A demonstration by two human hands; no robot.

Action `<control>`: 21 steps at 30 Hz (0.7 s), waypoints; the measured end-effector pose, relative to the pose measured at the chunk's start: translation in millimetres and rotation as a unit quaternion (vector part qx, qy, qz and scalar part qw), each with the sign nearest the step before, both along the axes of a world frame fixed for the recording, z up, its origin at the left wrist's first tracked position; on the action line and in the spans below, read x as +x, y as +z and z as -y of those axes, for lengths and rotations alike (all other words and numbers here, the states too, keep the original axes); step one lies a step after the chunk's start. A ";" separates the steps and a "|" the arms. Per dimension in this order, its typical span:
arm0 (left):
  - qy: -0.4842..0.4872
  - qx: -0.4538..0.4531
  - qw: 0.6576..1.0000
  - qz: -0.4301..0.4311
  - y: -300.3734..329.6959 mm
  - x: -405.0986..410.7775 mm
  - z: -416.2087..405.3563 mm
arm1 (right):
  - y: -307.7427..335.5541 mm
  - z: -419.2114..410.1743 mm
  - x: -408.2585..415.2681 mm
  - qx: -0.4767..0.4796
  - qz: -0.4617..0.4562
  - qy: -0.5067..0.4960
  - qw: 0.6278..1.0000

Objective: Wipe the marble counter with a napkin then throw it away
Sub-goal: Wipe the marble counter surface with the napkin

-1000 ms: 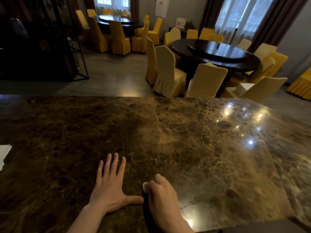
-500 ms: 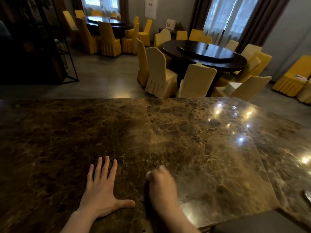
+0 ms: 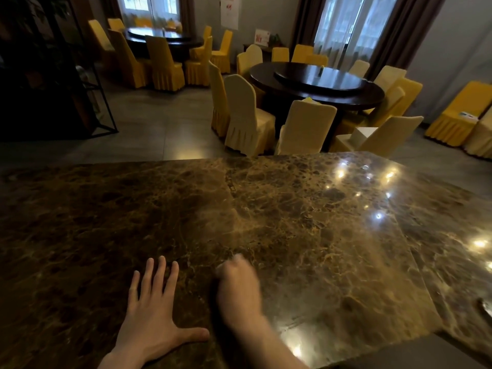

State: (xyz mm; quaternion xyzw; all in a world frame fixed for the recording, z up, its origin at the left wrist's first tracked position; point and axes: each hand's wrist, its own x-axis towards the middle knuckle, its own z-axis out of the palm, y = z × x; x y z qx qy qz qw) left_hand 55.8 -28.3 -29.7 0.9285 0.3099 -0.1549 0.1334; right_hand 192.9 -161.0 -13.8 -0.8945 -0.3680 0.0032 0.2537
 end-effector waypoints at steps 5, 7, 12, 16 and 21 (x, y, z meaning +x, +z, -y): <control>-0.001 -0.012 1.000 -0.004 4.4 0.4 0.0 | -2.1 24.0 19.1 -0.009 0.010 0.097 0.995; -0.001 -0.011 1.000 -0.001 5.2 -0.2 1.4 | 4.6 48.8 64.4 -0.032 0.013 -0.029 0.999; 0.002 -0.010 1.000 0.007 1.9 -1.1 1.5 | 4.3 29.6 61.6 -0.024 0.030 -0.136 0.990; 0.005 -0.005 1.000 0.010 -1.0 -1.6 -0.7 | -8.7 2.1 -19.4 -0.031 0.021 0.120 0.992; 0.005 -0.011 1.000 0.025 0.3 -2.1 0.7 | -2.9 60.0 58.6 -0.002 0.058 -0.027 0.998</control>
